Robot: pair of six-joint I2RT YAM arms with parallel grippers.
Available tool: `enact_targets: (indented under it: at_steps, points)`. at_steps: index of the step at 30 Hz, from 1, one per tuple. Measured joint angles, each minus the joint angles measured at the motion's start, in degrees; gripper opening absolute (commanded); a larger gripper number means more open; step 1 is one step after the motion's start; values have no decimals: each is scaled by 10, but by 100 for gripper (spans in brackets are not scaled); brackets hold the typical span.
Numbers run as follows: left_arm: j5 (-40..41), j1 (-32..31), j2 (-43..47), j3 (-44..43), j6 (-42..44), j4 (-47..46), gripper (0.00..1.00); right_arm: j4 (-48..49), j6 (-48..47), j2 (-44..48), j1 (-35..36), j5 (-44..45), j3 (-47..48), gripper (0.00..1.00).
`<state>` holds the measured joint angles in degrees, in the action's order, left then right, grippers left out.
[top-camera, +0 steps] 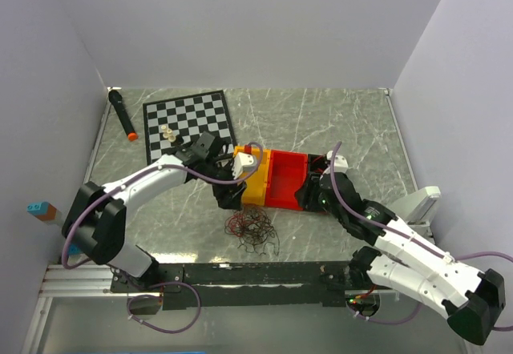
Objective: Untangle the cables
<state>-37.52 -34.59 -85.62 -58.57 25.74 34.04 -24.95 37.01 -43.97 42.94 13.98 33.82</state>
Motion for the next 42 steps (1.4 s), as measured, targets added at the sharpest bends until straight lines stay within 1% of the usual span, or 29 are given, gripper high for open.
enact_targets:
  at_steps: [5, 10, 13, 14, 16, 17, 18, 19, 20, 21, 25, 28, 31, 33, 36, 42]
  points:
    - [-34, -5, -23, -47, 17, 23, 75, 3, 2, 7, 1, -3, -4, 57]
    - [-42, -38, -44, -60, 49, 53, 75, 3, 2, 3, 1, -3, -3, 55]
    - [-38, -57, -57, -60, 59, 62, 73, 3, 1, 3, 1, -3, -3, 53]
    - [-36, -60, -62, -60, 62, 62, 70, 3, 0, 3, 1, -3, -3, 53]
    - [-33, -61, -70, -60, 66, 63, 55, 3, -1, 3, 1, -2, -3, 52]
    - [-31, -61, -77, -61, 68, 63, 42, 3, -1, 3, 1, -1, -3, 51]
    - [-31, -61, -81, -62, 67, 64, 27, 3, -2, 3, 1, -1, -3, 50]
    - [-30, -61, -87, -64, 71, 66, 16, 3, -3, 3, 1, -1, -3, 50]
    - [-28, -60, -90, -66, 69, 69, 7, 4, -3, 3, 1, -2, -3, 50]
    - [-27, -60, -94, -71, 75, 75, 2, 5, -5, 3, 1, -2, -3, 50]
    - [-27, -61, -102, -106, 82, 101, 1, 15, -7, 1, 1, -7, -3, 51]
    - [-26, -61, -99, -125, 87, 117, 1, 33, -11, -3, 1, -23, -5, 57]
    - [-23, -63, -85, -126, 90, 136, 1, 62, -17, -7, 1, -48, -13, 63]
    - [-17, -68, -67, -126, 92, 150, 1, 87, -23, -10, 3, -71, -24, 66]
    - [-9, -86, -21, -127, 93, 172, 1, 114, -29, -25, 4, -103, -32, 67]
    - [0, -133, 70, -146, 96, 216, 1, 170, -29, -90, 8, -167, -32, 72]
